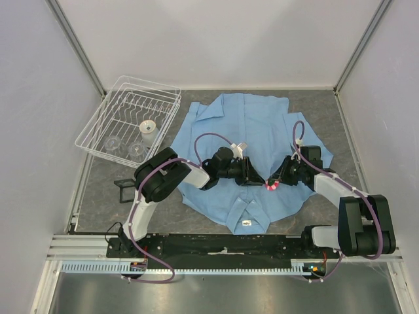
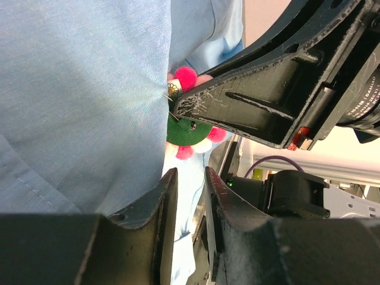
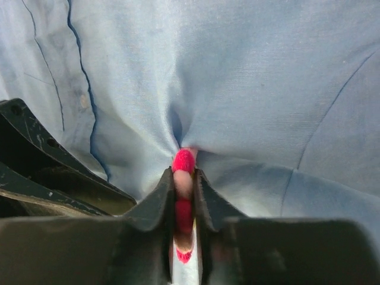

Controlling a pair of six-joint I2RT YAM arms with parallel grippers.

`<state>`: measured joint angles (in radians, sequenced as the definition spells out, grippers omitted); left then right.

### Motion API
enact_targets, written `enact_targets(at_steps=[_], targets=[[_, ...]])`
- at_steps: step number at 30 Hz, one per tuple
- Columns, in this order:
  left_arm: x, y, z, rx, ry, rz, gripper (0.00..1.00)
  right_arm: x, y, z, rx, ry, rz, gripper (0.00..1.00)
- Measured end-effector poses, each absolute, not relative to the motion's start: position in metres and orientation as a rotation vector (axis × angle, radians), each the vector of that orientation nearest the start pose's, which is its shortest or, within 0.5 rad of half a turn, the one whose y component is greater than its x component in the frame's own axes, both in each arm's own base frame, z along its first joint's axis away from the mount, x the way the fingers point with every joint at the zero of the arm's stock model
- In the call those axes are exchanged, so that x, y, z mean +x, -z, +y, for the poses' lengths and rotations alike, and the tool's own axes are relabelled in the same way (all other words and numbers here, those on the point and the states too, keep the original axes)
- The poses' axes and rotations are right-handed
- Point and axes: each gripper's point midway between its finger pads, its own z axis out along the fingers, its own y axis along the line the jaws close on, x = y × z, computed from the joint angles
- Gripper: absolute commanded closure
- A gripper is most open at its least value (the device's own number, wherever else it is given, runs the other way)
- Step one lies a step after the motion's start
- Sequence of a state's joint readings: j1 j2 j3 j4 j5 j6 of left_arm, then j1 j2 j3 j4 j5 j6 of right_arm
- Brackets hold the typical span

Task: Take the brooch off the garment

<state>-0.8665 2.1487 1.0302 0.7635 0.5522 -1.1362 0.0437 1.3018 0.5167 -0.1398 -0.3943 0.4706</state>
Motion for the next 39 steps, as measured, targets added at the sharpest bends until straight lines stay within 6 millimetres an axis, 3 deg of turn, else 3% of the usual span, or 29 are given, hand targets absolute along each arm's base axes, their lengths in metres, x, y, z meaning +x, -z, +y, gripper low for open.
enact_targets(at_steps=[8, 11, 14, 17, 25, 31, 37, 39], targets=[[0.234, -0.048, -0.467, 0.144, 1.704, 2.379, 0.69, 0.269, -0.031, 0.096, 0.369, -0.695, 2.512, 1.00], [0.233, -0.048, -0.466, 0.146, 1.701, 2.381, 0.69, 0.270, -0.033, 0.096, 0.369, -0.697, 2.503, 0.59], [0.233, -0.047, -0.466, 0.149, 1.700, 2.380, 0.70, 0.271, -0.038, 0.096, 0.379, -0.697, 2.487, 0.47], [0.233, -0.046, -0.465, 0.155, 1.695, 2.380, 0.70, 0.272, -0.045, 0.094, 0.402, -0.679, 2.462, 0.44], [0.231, -0.037, -0.462, 0.184, 1.650, 2.414, 0.71, 0.266, -0.057, 0.092, 0.488, -0.689, 2.432, 0.40], [0.234, -0.039, -0.465, 0.215, 1.632, 2.410, 0.70, 0.251, -0.048, 0.094, 0.532, -0.715, 2.445, 0.40], [0.236, -0.036, -0.460, 0.247, 1.553, 2.433, 0.70, 0.255, -0.058, 0.089, 0.566, -0.705, 2.389, 0.65], [0.236, -0.037, -0.458, 0.261, 1.532, 2.433, 0.70, 0.255, -0.057, 0.088, 0.575, -0.701, 2.388, 0.69]])
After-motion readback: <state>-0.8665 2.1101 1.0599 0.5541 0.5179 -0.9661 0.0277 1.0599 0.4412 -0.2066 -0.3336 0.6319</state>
